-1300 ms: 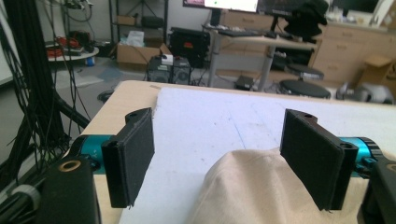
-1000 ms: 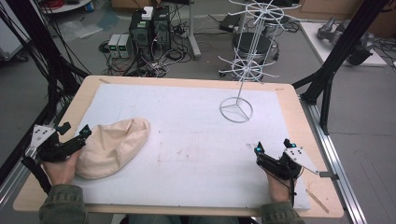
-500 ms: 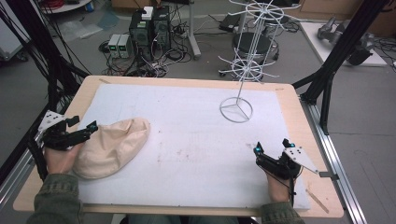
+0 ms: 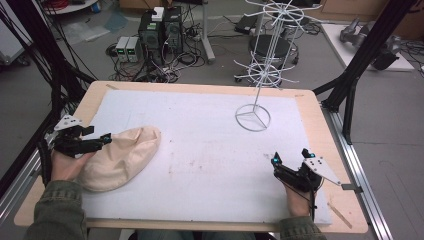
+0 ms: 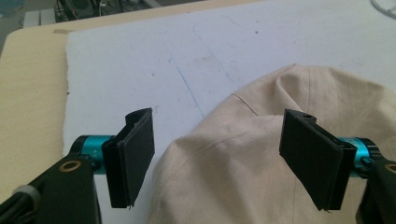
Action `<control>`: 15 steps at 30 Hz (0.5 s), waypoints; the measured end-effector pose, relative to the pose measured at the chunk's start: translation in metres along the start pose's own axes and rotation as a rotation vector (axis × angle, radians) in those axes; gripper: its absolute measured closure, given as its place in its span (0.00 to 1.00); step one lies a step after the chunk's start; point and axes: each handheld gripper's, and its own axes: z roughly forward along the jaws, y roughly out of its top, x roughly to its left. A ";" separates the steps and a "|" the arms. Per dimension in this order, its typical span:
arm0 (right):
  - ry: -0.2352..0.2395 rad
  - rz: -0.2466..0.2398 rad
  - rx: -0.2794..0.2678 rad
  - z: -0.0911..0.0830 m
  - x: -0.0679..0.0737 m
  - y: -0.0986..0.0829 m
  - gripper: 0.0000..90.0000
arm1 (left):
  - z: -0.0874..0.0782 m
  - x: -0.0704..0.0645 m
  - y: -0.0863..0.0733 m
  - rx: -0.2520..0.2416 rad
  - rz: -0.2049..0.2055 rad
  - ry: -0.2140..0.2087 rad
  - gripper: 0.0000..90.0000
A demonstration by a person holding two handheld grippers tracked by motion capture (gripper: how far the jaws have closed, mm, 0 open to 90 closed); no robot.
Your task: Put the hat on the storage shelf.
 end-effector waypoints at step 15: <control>0.029 0.001 0.004 0.001 0.001 0.000 0.02 | 0.032 0.006 0.003 0.245 0.089 0.003 0.33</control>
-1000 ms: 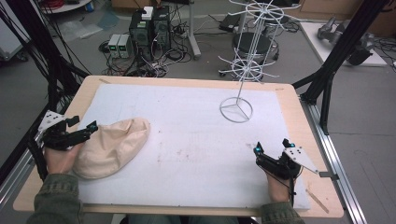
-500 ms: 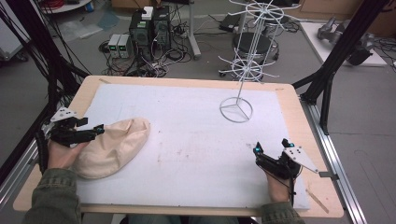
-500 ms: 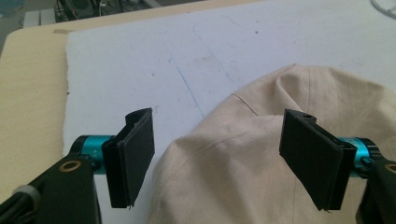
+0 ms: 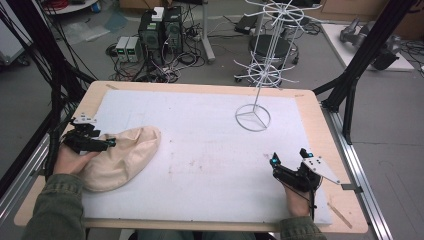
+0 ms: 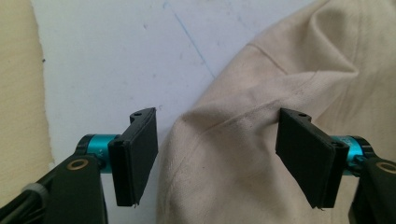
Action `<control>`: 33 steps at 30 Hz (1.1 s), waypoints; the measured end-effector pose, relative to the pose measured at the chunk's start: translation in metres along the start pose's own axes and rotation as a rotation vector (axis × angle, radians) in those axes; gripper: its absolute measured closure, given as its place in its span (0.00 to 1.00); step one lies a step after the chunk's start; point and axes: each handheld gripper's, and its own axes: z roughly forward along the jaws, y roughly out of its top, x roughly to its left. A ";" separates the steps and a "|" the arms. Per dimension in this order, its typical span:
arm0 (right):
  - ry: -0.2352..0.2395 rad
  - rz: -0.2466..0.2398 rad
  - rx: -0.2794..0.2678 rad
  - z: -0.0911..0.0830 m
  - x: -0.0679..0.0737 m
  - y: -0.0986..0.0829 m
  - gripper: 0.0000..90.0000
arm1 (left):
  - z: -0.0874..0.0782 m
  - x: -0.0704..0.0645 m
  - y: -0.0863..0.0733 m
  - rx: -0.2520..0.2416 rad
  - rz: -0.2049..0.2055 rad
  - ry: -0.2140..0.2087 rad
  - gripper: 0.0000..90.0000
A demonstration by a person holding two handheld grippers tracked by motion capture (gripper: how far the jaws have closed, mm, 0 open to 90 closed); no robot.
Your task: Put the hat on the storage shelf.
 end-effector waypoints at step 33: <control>-0.010 0.009 0.018 -0.001 -0.001 0.000 0.02 | 0.020 0.000 -0.002 0.194 -0.022 0.017 0.88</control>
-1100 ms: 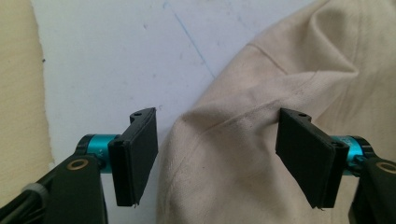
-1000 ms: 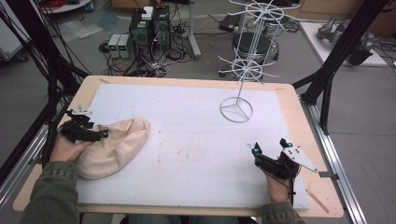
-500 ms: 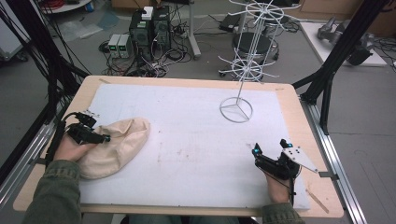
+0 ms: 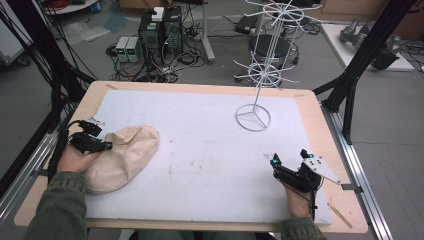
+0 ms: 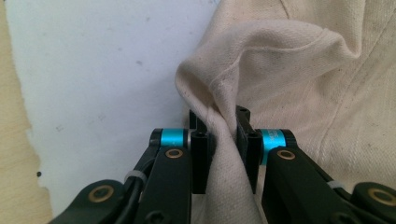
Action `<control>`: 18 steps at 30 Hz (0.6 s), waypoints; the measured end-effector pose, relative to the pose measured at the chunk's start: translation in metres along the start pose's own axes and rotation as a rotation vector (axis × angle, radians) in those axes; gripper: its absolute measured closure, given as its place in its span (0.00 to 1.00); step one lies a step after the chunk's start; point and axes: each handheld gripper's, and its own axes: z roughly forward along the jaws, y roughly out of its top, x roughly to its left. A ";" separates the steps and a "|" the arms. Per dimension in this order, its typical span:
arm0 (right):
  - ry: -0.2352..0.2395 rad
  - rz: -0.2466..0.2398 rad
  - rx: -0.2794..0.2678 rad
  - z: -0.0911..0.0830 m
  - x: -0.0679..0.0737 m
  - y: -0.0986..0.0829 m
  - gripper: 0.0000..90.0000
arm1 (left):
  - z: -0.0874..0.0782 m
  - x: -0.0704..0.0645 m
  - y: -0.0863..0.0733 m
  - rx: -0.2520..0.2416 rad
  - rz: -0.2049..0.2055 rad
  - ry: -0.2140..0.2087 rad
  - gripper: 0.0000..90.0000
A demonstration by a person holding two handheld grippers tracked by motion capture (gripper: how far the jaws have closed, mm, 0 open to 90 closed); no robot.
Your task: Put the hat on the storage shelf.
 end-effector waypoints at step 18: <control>0.021 0.002 -0.003 0.000 0.000 0.000 0.02 | -0.031 0.002 -0.005 -0.204 -0.070 -0.061 0.88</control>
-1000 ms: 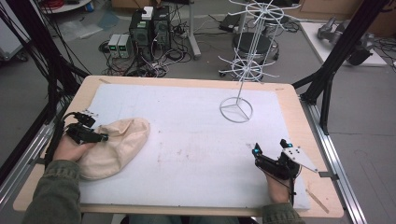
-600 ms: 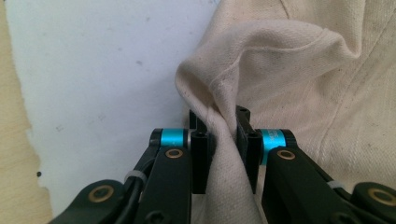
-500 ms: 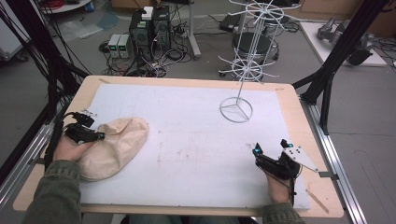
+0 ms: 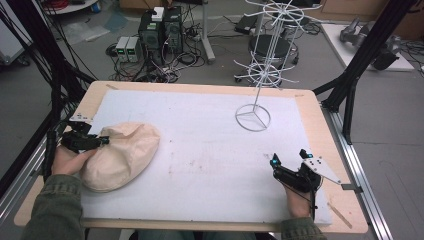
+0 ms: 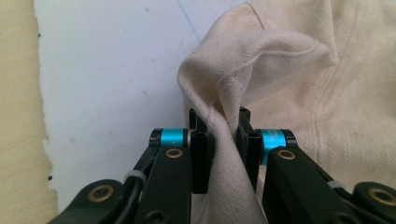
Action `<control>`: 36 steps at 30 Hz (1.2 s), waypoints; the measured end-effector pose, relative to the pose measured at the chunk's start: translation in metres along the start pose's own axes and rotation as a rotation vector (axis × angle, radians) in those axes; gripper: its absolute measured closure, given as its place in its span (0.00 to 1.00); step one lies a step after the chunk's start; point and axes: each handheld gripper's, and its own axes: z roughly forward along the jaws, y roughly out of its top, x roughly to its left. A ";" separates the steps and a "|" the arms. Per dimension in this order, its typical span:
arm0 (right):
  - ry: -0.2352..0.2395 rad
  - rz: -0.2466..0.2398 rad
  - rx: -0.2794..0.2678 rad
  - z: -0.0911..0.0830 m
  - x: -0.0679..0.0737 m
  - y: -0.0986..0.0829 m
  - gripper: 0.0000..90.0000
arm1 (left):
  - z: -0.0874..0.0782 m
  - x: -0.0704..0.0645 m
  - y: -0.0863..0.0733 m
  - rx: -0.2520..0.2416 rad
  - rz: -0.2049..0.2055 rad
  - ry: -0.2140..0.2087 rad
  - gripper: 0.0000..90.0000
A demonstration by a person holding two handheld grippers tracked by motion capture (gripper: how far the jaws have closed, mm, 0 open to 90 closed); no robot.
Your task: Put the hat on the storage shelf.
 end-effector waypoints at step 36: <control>0.007 0.011 0.003 0.001 0.001 0.000 0.02 | -0.042 -0.039 0.046 -0.704 -0.140 -0.222 0.88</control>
